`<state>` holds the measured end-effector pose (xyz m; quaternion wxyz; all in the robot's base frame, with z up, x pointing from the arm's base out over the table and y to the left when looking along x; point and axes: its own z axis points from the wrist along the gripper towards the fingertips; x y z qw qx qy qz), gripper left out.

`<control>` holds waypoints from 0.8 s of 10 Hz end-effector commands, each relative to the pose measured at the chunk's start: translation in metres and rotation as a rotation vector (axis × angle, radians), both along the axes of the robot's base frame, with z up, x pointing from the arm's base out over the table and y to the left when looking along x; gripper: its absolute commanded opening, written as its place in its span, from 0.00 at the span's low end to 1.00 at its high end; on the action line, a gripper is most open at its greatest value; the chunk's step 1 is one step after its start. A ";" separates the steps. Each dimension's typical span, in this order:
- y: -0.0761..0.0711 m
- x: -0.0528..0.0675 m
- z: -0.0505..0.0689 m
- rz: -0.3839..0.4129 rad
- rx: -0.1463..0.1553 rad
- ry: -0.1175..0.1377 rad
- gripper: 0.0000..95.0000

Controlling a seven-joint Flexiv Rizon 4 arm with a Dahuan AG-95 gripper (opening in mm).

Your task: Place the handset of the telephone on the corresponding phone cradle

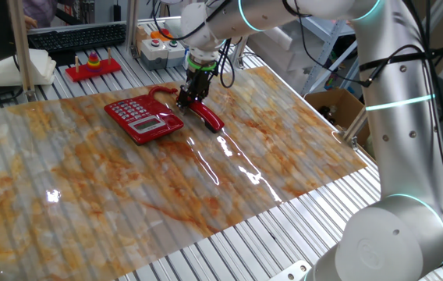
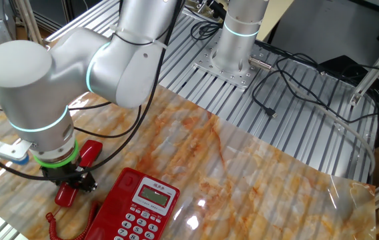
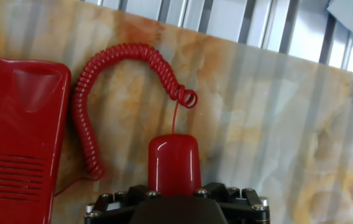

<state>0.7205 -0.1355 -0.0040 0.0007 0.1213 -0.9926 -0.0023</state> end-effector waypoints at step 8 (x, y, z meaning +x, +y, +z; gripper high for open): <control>-0.001 0.003 0.006 -0.002 -0.004 0.017 0.00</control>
